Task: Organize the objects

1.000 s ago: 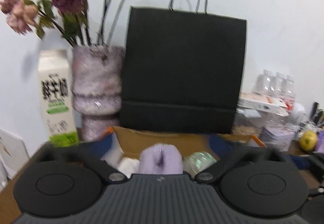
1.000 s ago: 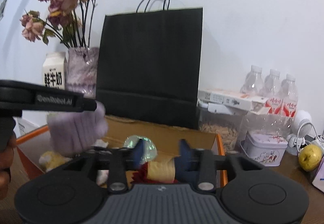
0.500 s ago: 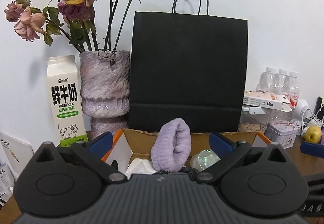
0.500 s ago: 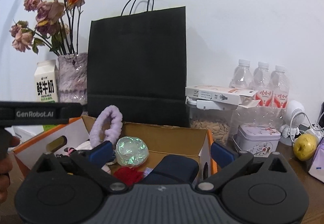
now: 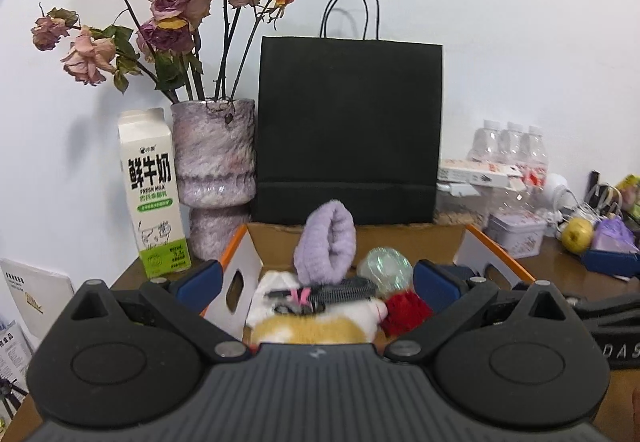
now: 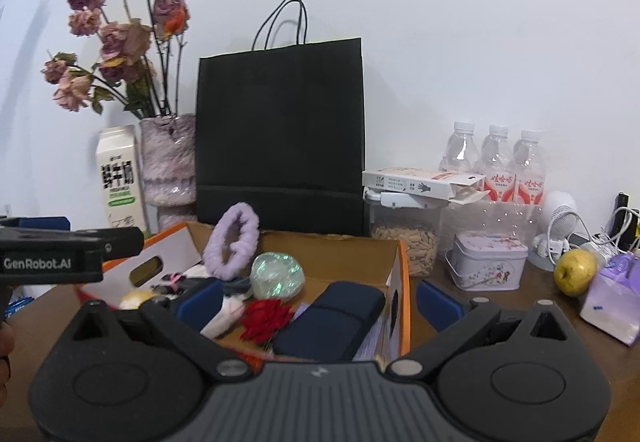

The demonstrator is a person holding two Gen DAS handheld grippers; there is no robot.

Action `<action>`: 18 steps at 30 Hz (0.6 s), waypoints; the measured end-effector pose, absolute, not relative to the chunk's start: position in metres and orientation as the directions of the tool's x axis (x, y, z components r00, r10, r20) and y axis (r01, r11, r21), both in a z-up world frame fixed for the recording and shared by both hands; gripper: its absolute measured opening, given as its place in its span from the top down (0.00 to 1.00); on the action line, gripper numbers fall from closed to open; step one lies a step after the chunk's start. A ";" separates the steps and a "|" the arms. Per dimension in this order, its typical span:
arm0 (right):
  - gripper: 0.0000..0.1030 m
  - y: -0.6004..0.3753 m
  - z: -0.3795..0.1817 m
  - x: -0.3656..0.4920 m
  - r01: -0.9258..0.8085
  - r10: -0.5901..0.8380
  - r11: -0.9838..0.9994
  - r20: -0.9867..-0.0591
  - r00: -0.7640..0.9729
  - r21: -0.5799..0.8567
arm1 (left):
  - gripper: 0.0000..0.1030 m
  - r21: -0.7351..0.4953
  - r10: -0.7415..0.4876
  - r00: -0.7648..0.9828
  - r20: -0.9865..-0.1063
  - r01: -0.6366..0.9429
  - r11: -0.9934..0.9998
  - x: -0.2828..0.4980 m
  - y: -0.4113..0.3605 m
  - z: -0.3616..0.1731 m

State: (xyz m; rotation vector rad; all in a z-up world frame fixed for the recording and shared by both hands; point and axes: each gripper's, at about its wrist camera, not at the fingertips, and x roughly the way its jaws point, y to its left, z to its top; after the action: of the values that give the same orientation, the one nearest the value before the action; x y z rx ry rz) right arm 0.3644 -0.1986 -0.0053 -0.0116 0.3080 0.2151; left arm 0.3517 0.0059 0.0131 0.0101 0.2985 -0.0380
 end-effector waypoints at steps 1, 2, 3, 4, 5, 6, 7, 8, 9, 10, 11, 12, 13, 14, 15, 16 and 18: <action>0.00 -0.200 -0.005 0.358 -0.211 0.209 0.977 -0.304 0.930 0.026 | 0.00 0.006 -0.038 0.955 -0.296 0.042 0.999 0.345 0.006 0.013; 0.00 -0.201 -0.004 0.352 -0.210 0.209 0.977 -0.307 0.929 0.030 | 0.00 0.007 -0.040 0.954 -0.297 0.044 0.999 0.338 0.007 0.014; 0.00 -0.201 -0.003 0.344 -0.207 0.207 0.978 -0.310 0.928 0.034 | 0.00 0.008 -0.041 0.953 -0.299 0.045 0.999 0.331 0.008 0.014; 0.00 -0.202 -0.003 0.339 -0.205 0.206 0.978 -0.314 0.927 0.036 | 0.00 0.008 -0.040 0.952 -0.302 0.045 0.999 0.325 0.009 0.015; 0.00 -0.202 -0.002 0.331 -0.202 0.203 0.979 -0.318 0.926 0.037 | 0.00 0.009 -0.039 0.951 -0.306 0.044 0.999 0.318 0.010 0.015; 0.00 -0.202 -0.001 0.325 -0.202 0.203 0.979 -0.321 0.925 0.037 | 0.00 0.010 -0.035 0.950 -0.310 0.041 0.999 0.311 0.010 0.016; 0.00 -0.202 0.001 0.318 -0.202 0.203 0.979 -0.324 0.924 0.037 | 0.00 0.012 -0.029 0.949 -0.315 0.035 0.999 0.305 0.011 0.016; 0.00 -0.202 0.002 0.310 -0.202 0.203 0.979 -0.327 0.923 0.038 | 0.00 0.012 -0.027 0.947 -0.320 0.032 0.999 0.298 0.012 0.017; 0.00 -0.203 0.003 0.303 -0.202 0.203 0.979 -0.329 0.922 0.038 | 0.00 0.011 -0.027 0.945 -0.326 0.032 0.999 0.291 0.012 0.017; 0.00 -0.203 0.005 0.295 -0.202 0.204 0.979 -0.330 0.922 0.041 | 0.00 0.011 -0.026 0.943 -0.333 0.032 0.999 0.285 0.013 0.018; 0.00 -0.204 0.007 0.288 -0.201 0.205 0.979 -0.330 0.922 0.045 | 0.00 0.012 -0.026 0.940 -0.341 0.032 0.999 0.278 0.013 0.018; 0.00 -0.204 0.008 0.281 -0.202 0.206 0.978 -0.332 0.921 0.046 | 0.00 0.012 -0.026 0.937 -0.348 0.032 0.999 0.271 0.013 0.018; 0.00 -0.205 0.010 0.273 -0.203 0.206 0.978 -0.334 0.920 0.045 | 0.00 0.010 -0.027 0.935 -0.354 0.032 0.999 0.264 0.014 0.018; 0.00 -0.205 0.011 0.267 -0.203 0.206 0.978 -0.336 0.919 0.043 | 0.00 0.004 -0.027 0.931 -0.363 0.031 1.000 0.257 0.015 0.018; 0.00 -0.205 0.013 0.259 -0.201 0.203 0.979 -0.338 0.919 0.040 | 0.00 0.000 -0.026 0.927 -0.373 0.028 1.000 0.250 0.016 0.019; 0.00 -0.205 0.014 0.252 -0.201 0.202 0.979 -0.339 0.919 0.039 | 0.00 -0.003 -0.025 0.924 -0.383 0.026 1.000 0.243 0.017 0.019; 0.00 -0.206 0.015 0.238 -0.203 0.204 0.978 -0.346 0.916 0.039 | 0.00 -0.008 -0.022 0.919 -0.394 0.021 1.000 0.231 0.020 0.019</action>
State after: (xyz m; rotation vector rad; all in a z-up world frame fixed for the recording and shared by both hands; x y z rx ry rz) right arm 0.2381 -0.2063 0.0150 0.0023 0.3560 0.2095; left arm 0.2313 0.0196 0.0187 -0.0040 0.4053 -0.0223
